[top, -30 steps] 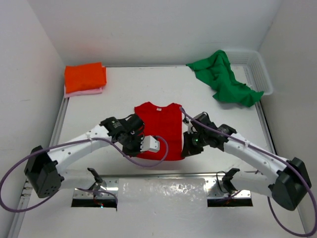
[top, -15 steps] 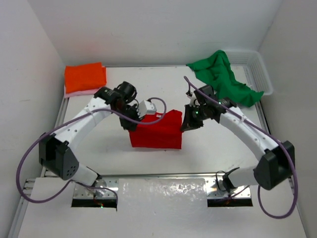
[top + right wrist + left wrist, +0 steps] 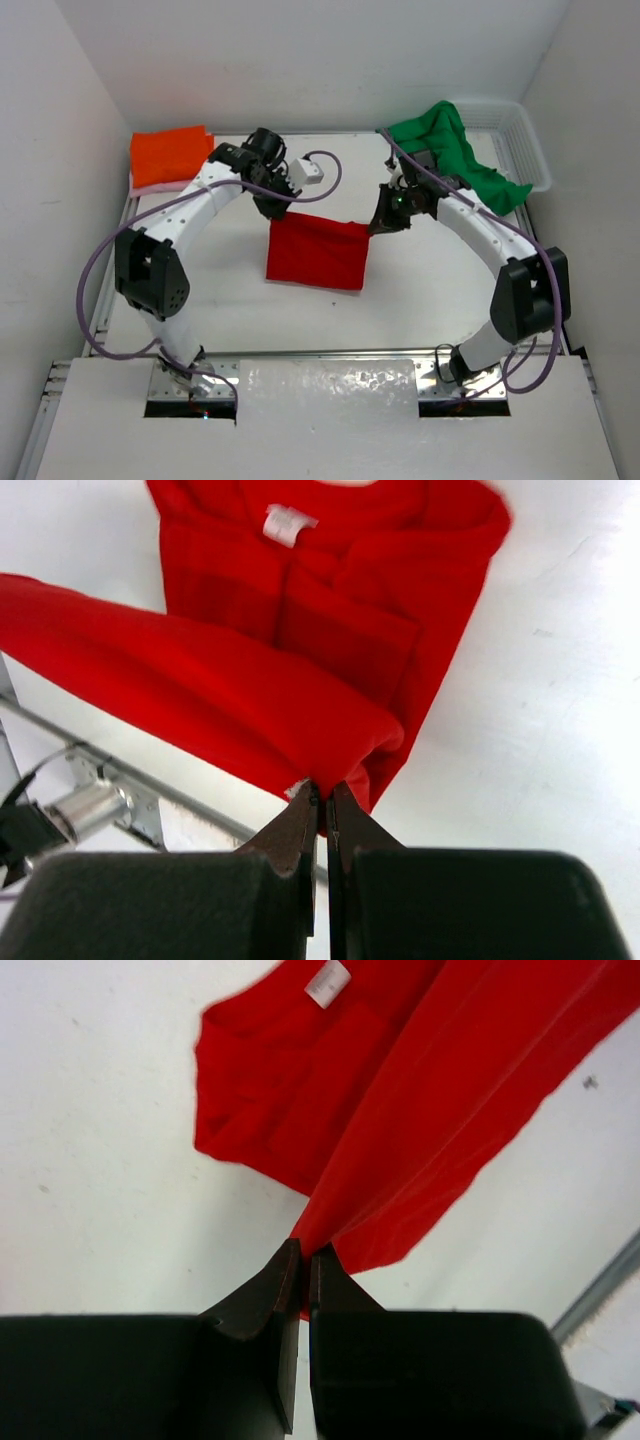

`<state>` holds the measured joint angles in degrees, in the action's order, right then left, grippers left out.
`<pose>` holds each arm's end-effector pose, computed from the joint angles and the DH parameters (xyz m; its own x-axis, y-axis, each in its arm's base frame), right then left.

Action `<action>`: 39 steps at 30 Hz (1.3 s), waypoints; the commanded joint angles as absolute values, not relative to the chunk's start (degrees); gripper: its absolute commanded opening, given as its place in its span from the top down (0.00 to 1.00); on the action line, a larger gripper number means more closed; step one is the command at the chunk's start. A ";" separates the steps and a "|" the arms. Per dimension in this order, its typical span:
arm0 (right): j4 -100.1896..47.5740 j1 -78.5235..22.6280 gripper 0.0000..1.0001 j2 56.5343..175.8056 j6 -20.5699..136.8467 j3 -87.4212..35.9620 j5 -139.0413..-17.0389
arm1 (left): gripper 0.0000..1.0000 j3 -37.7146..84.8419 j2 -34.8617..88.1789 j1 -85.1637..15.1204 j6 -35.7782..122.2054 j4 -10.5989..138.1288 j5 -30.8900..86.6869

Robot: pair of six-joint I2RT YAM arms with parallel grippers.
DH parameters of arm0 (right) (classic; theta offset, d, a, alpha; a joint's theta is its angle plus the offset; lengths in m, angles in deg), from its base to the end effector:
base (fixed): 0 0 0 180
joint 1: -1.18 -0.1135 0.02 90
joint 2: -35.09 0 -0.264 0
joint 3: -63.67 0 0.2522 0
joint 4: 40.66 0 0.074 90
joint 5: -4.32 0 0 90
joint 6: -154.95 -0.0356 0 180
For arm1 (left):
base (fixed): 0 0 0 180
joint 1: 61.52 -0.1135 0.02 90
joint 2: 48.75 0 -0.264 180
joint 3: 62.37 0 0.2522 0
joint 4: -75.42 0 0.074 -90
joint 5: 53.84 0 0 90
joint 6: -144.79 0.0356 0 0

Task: Fold and stack the t-shirts
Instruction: Fold the long partially folded tshirt into a neat square

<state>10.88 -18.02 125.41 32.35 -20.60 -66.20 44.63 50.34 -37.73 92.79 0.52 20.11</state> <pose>0.3077 0.1197 0.2601 -0.9296 0.2141 -0.2999 0.0262 0.8501 0.5259 0.3198 -0.1517 0.3093 -0.3641 0.8071 -0.4647 0.9019 0.4300 0.0401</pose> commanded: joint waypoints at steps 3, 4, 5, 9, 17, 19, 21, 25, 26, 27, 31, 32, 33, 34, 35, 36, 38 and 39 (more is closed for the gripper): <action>7.55 -15.26 1.00 128.51 32.35 -24.71 -69.50 | 1.00 49.56 55.22 -38.76 91.18 5.94 22.89; 7.03 -15.26 1.00 130.00 32.26 -24.89 -69.51 | 1.00 50.00 56.79 -38.76 91.18 5.85 23.15; 6.76 -15.34 1.00 130.71 32.26 -25.06 -69.42 | 1.00 49.92 57.51 -38.84 91.18 5.76 23.33; 5.44 -14.99 1.00 134.57 31.82 -25.59 -70.21 | 1.00 49.39 60.14 -40.16 90.39 6.20 24.03; 2.71 -14.20 1.00 144.49 31.73 -32.60 -71.44 | 1.00 52.47 65.68 -42.89 86.62 8.22 26.32; 4.20 -14.20 1.00 146.44 31.82 -34.81 -72.05 | 1.00 52.65 66.30 -42.89 86.35 8.31 26.49; 5.08 -13.76 1.00 148.99 32.08 -37.28 -73.02 | 1.00 52.64 66.74 -42.98 85.82 9.01 26.58; 3.08 -12.97 0.76 151.63 30.94 -38.77 -74.26 | 0.82 52.38 68.75 -43.06 85.12 11.73 28.07; 2.28 -12.88 0.70 152.42 30.94 -40.43 -73.99 | 0.79 52.47 69.46 -43.59 84.51 12.26 28.51; 1.84 -12.88 0.65 154.42 31.90 -42.10 -74.08 | 0.78 52.99 70.68 -44.03 84.15 12.70 29.56; 5.78 -12.01 0.60 160.49 36.12 -57.36 -80.40 | 0.68 57.73 74.37 -48.93 81.96 13.59 32.20; 6.31 -11.92 0.61 161.20 37.17 -59.50 -81.19 | 0.66 59.31 74.91 -49.91 81.60 13.59 32.03; 7.54 -11.83 0.62 161.65 39.96 -61.35 -82.24 | 0.60 62.54 75.87 -50.79 81.25 13.50 32.03; 8.77 -11.92 0.65 160.78 41.38 -62.32 -82.69 | 0.46 64.05 76.06 -52.02 80.55 13.15 32.12; 8.61 -12.09 0.74 159.12 44.18 -60.24 -82.34 | 0.39 66.42 76.06 -52.46 80.20 12.80 32.29; 7.47 -12.35 0.79 156.75 45.34 -56.74 -81.65 | 0.39 66.79 74.75 -52.90 80.02 12.45 30.47; -0.42 -13.67 0.88 147.36 46.05 -42.57 -80.59 | 0.50 64.61 71.24 -53.00 79.84 13.67 25.90; -3.67 -14.20 0.95 144.28 45.71 -37.51 -79.54 | 0.56 58.94 66.52 -52.82 79.76 14.72 18.05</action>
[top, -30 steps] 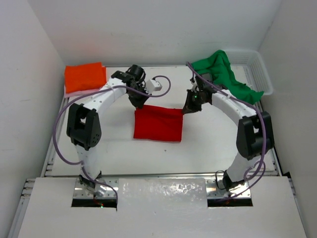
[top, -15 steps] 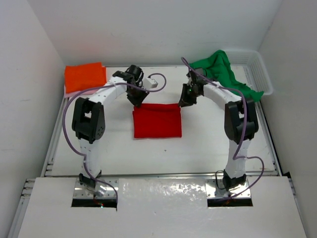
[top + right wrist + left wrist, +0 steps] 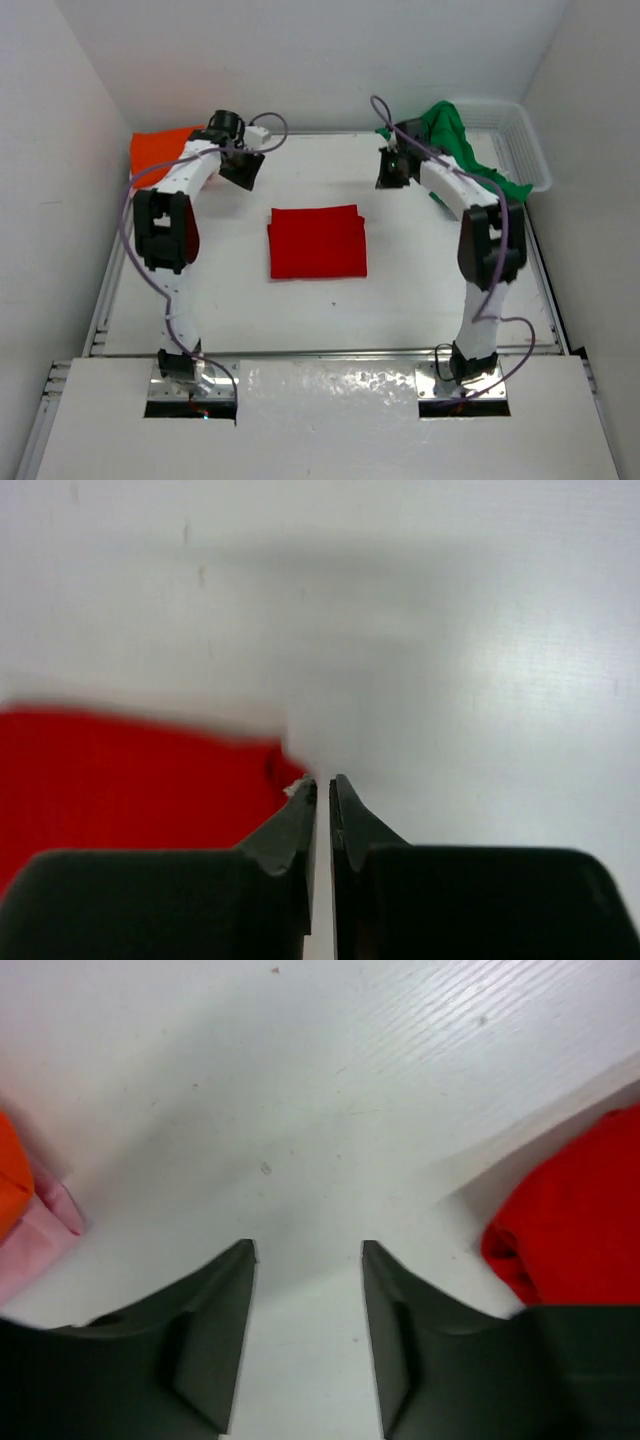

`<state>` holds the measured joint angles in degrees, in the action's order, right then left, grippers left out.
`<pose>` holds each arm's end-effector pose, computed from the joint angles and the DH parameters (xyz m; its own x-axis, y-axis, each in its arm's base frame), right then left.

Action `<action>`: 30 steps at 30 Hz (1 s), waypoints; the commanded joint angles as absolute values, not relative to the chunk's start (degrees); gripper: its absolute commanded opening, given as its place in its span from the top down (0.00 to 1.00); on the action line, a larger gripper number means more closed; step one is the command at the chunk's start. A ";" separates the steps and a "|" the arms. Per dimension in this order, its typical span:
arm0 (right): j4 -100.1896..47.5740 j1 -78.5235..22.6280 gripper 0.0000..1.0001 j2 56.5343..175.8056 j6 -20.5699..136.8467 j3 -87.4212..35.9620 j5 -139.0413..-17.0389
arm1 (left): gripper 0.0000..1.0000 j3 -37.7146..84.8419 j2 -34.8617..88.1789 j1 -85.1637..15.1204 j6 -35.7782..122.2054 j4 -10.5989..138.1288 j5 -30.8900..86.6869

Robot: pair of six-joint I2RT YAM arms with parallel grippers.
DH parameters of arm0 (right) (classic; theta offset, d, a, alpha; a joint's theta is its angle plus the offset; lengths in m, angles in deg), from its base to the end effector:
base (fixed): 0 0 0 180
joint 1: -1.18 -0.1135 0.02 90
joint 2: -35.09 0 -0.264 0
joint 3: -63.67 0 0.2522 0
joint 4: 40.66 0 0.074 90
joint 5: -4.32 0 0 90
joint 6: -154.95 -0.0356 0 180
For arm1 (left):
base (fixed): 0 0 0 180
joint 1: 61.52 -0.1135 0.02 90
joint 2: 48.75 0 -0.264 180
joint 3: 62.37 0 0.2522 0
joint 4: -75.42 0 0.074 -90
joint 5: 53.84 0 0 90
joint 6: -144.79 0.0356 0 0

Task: Fold and stack the t-shirts
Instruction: Fold the long partially folded tshirt into a neat square

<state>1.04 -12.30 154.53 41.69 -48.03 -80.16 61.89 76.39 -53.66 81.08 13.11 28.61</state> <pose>0.4571 0.1131 0.2263 -0.7944 0.2138 -0.5685 0.0227 0.9458 0.3239 0.4683 -0.0694 0.2280 -0.7066 0.5408 -0.4563 0.5658 0.8191 0.0946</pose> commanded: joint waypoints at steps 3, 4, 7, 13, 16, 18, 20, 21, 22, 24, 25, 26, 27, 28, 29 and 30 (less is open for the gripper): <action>-14.91 -16.30 1.00 137.66 42.38 -24.56 -73.66 | 0.72 46.43 59.73 -50.11 80.02 20.07 7.81; -16.25 -16.57 1.00 137.48 41.32 -22.02 -72.51 | 0.75 44.75 59.45 -49.57 79.58 20.18 6.29; -19.78 -17.45 1.00 140.90 37.19 -21.37 -69.61 | 0.82 40.26 60.76 -47.90 78.62 21.49 0.66; -22.42 -17.63 1.00 150.39 32.96 -24.00 -70.82 | 0.80 37.97 67.08 -47.98 72.65 30.54 6.61; -23.82 -17.54 1.00 152.94 32.08 -25.23 -72.58 | 0.80 40.07 70.95 -49.04 71.32 31.43 9.70; -23.74 -17.37 1.00 154.44 31.29 -26.03 -73.64 | 0.80 41.65 72.89 -49.74 71.05 31.34 11.36; -23.13 -17.02 1.00 156.55 30.24 -26.73 -74.08 | 0.76 41.92 73.42 -50.18 70.97 31.43 11.90; -22.34 -16.93 1.00 156.99 30.06 -26.65 -74.78 | 0.73 41.83 73.59 -50.62 71.14 31.34 11.99; -21.81 -16.67 1.00 157.52 29.89 -26.39 -75.74 | 0.68 41.75 73.68 -50.80 71.40 31.43 12.16; -20.58 -16.23 1.00 157.87 29.80 -26.12 -76.98 | 0.64 41.83 73.68 -51.50 71.49 31.78 13.39; -20.49 -15.96 1.00 158.13 29.80 -26.21 -76.81 | 0.62 42.18 73.77 -51.76 71.49 31.78 14.27; -20.40 -15.79 1.00 158.22 30.14 -26.30 -76.54 | 0.60 43.40 74.03 -52.11 71.58 31.69 15.06; -19.79 -15.87 1.00 158.22 30.58 -26.64 -76.37 | 0.59 44.29 74.21 -53.07 71.49 31.26 16.55; -19.26 -15.78 1.00 158.14 31.20 -27.69 -76.10 | 0.55 45.34 74.21 -53.61 70.80 30.90 17.08; -18.56 -15.78 1.00 157.88 32.42 -28.40 -76.19 | 0.52 47.79 74.12 -54.13 70.27 30.46 17.44; -16.64 -15.70 1.00 157.52 33.04 -29.36 -76.54 | 0.49 49.46 73.95 -55.01 69.48 28.98 17.79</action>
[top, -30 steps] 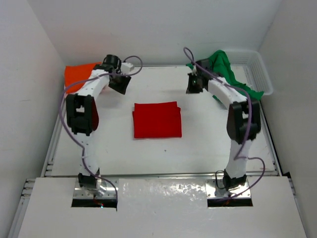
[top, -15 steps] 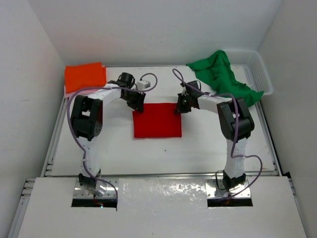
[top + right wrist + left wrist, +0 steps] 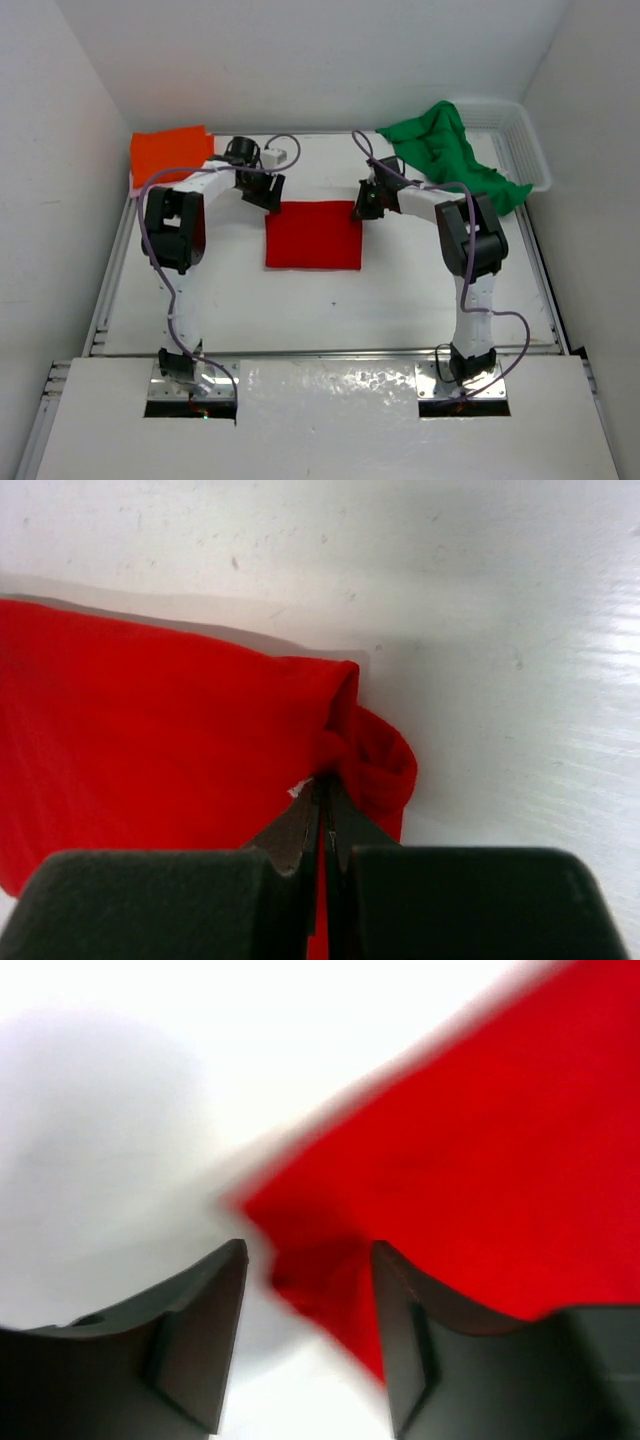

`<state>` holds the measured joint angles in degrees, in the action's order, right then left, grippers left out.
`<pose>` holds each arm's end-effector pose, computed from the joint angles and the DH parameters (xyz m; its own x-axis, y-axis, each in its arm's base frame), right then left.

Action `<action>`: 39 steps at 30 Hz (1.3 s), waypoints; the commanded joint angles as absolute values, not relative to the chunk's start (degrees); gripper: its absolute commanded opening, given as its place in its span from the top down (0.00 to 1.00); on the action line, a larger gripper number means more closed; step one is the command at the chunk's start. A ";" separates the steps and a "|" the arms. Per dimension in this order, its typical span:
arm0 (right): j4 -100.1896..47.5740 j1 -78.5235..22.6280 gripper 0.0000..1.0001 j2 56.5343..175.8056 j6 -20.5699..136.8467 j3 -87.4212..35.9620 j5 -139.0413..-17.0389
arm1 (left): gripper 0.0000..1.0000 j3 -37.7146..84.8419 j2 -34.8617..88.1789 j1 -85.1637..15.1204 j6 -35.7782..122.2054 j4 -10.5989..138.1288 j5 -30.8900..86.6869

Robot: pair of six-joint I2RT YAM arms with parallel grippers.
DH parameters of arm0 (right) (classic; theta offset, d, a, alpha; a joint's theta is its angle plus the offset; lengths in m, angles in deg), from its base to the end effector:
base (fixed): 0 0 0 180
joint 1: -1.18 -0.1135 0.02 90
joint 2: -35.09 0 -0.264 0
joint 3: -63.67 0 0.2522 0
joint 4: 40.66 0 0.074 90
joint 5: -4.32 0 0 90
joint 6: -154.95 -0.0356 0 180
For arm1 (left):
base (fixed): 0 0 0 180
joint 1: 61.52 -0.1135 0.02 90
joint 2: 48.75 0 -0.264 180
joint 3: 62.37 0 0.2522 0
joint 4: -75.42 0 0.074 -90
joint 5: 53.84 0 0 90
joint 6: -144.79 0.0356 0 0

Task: Fold and stack the t-shirts
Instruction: Fold the long partially folded tshirt into a neat square

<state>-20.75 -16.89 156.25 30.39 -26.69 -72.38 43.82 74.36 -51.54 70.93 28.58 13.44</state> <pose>0.4177 0.1449 0.1262 -0.8557 0.3015 -0.4205 0.0547 0.8609 0.5058 0.4435 -0.0920 0.1654 -0.7574 0.3936 -0.5210 0.5607 0.8010 -0.2099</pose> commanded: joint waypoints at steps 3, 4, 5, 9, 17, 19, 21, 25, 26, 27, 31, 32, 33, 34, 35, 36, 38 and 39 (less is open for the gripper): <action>-13.21 -15.17 1.00 155.77 35.59 -32.70 -79.08 | 0.19 53.43 70.97 -56.68 69.47 29.13 18.40; -12.58 -14.91 1.00 155.24 36.12 -33.23 -79.26 | 0.01 53.70 69.83 -57.12 69.56 29.75 18.67; -11.88 -14.64 0.98 154.71 36.99 -33.85 -79.44 | 0.00 53.70 67.29 -57.56 69.65 30.37 18.67; -6.17 -14.29 0.62 150.85 39.90 -35.88 -79.79 | 0.00 52.82 63.32 -58.53 70.95 27.05 12.46; -4.14 -15.60 0.51 141.18 39.55 -23.84 -83.74 | 0.00 51.33 55.98 -57.80 72.61 20.25 31.33; -0.90 -17.10 0.51 140.30 40.69 -23.57 -88.56 | 0.00 41.21 45.10 -52.49 83.50 30.40 50.85; -0.97 -17.36 0.48 139.42 39.91 -21.83 -90.24 | 0.00 45.48 44.41 -55.35 76.84 33.64 46.65; -5.28 -17.37 0.43 136.17 38.15 -18.30 -92.01 | 0.04 48.96 51.69 -64.92 65.43 28.28 15.47; -5.98 -17.63 0.42 135.99 37.97 -18.12 -91.57 | 0.02 48.00 52.49 -64.86 64.99 27.83 11.94; -6.07 -17.72 0.41 135.81 37.71 -17.95 -90.87 | 0.04 44.77 53.11 -64.08 64.64 27.74 11.29; -6.42 -20.08 0.41 136.51 37.01 -18.04 -87.36 | 0.02 32.02 52.52 -55.47 64.40 30.17 17.21; -6.69 -20.35 0.41 136.86 36.66 -17.86 -86.66 | 0.01 29.03 51.81 -55.20 62.72 32.02 15.17; -6.95 -20.44 0.41 137.21 35.43 -17.69 -86.13 | 0.00 24.30 51.28 -55.19 60.70 33.78 13.67; -8.00 -20.44 0.41 138.00 34.55 -17.07 -85.34 | 0.00 22.78 51.45 -55.28 57.81 36.06 12.09; -8.70 -20.44 0.41 138.27 33.15 -15.94 -84.81 | 0.00 21.37 51.88 -55.28 56.91 36.61 11.38; -9.32 -20.44 0.42 138.71 32.61 -15.58 -84.63 | 0.00 21.01 53.19 -55.28 56.03 36.61 10.85; -10.64 -20.44 0.42 139.76 31.73 -14.70 -84.01 | 0.00 19.34 53.99 -55.28 52.17 38.19 8.75; -10.56 -20.53 0.43 140.11 31.21 -14.61 -84.19 | 0.00 18.99 54.87 -55.28 51.03 38.54 8.30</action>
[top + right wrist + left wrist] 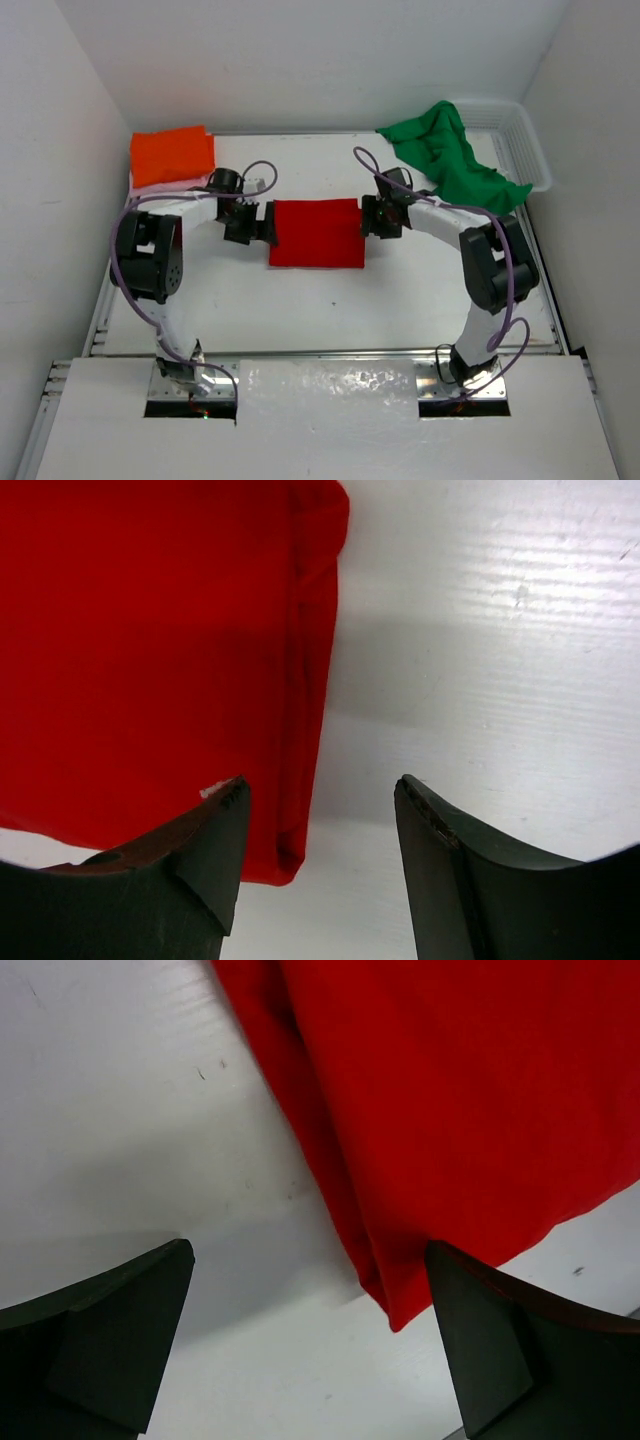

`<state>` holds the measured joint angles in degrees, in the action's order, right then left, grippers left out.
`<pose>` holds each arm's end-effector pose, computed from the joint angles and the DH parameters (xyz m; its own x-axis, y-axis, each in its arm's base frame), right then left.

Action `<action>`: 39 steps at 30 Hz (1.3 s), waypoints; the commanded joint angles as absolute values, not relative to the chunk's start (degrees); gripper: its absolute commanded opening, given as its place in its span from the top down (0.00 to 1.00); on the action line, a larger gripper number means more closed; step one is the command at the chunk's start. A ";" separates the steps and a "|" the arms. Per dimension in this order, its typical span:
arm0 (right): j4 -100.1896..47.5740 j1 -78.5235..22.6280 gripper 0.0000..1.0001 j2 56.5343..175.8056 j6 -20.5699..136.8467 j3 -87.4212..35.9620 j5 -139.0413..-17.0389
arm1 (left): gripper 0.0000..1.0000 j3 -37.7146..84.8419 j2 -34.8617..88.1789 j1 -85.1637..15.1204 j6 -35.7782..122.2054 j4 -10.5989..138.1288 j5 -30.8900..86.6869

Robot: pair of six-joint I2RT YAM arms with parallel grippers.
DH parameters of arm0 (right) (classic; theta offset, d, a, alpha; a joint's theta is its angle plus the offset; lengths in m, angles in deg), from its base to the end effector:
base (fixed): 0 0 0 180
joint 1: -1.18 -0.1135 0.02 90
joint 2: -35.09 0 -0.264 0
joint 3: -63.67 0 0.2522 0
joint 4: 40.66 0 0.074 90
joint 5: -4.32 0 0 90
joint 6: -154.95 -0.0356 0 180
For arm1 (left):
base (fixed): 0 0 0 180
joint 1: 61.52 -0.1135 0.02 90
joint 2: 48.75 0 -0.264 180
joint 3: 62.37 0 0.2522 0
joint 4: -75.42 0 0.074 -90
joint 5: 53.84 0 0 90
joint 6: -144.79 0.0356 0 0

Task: Fold and stack the t-shirts
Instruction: Fold the long partially folded tshirt into a neat square, then put the neatly folded tshirt into the corner of the board with the left arm

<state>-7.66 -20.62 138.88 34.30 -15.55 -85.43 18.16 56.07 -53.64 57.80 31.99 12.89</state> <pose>0.3445 0.1379 0.1725 -0.8646 0.2032 -0.4595 0.0782 0.9578 0.2766 0.3525 -0.0630 0.1662 -0.9009 0.1734 -0.3978 0.3221 0.8816 -0.3452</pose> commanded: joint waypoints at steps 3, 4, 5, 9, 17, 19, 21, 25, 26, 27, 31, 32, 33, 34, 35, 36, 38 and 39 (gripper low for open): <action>-11.34 -20.62 0.43 141.43 30.41 -13.91 -83.75 | 0.00 17.05 56.62 -55.19 47.77 39.60 5.49; -12.13 -20.62 0.43 141.78 30.15 -13.64 -83.31 | 0.00 16.27 57.16 -54.93 46.89 40.56 4.79; -12.92 -20.62 0.43 142.14 29.80 -12.86 -82.79 | 0.01 14.87 57.60 -54.84 45.14 41.44 4.61; -15.82 -20.79 0.44 143.46 27.26 -11.10 -80.76 | 0.09 13.88 62.85 -53.79 41.35 44.17 1.62; -20.66 -20.97 0.46 144.69 24.44 -7.84 -77.86 | 0.23 14.50 72.97 -53.61 40.03 44.70 0.30; -21.01 -20.97 0.46 144.60 24.35 -7.58 -77.42 | 0.35 14.76 73.33 -53.87 40.12 45.22 -0.84; -21.19 -20.97 0.46 144.60 24.43 -7.49 -77.16 | 0.40 14.68 73.33 -54.14 40.11 46.10 -2.50; -21.45 -20.97 0.46 144.78 24.52 -7.75 -76.81 | 0.96 14.41 72.81 -54.14 40.29 47.16 -2.78; -21.45 -20.97 0.46 144.78 24.61 -7.75 -76.54 | 1.00 14.59 72.63 -54.31 40.55 47.07 -2.34; -21.19 -20.80 0.46 144.69 24.70 -7.93 -76.54 | 1.00 14.85 72.54 -54.58 41.08 46.90 -2.16; -20.93 -19.04 0.46 142.50 24.87 -6.79 -75.31 | 1.00 16.51 69.91 -57.82 43.62 44.27 -0.32; -20.32 -18.34 0.46 140.66 25.31 -6.61 -75.22 | 1.00 17.04 67.99 -58.87 44.59 42.43 1.69; -19.53 -18.07 0.45 139.69 25.92 -6.61 -75.57 | 1.00 18.44 67.01 -59.23 47.38 41.20 3.45; -18.56 -17.89 0.45 138.72 27.76 -6.87 -76.36 | 1.00 19.32 64.83 -59.32 49.06 40.05 5.38; -17.25 -17.81 0.45 137.84 28.99 -7.22 -77.23 | 1.00 20.20 63.76 -59.41 50.47 37.95 7.66; -14.89 -17.63 0.45 136.62 29.96 -8.36 -78.46 | 1.00 22.48 62.88 -59.59 53.53 36.89 11.34; -11.72 -17.45 0.45 135.82 32.78 -9.68 -79.35 | 1.00 26.52 61.91 -59.85 57.67 32.17 16.52; -11.00 -17.28 0.44 135.20 33.39 -10.90 -80.14 | 1.00 31.07 61.99 -59.85 61.52 30.48 18.56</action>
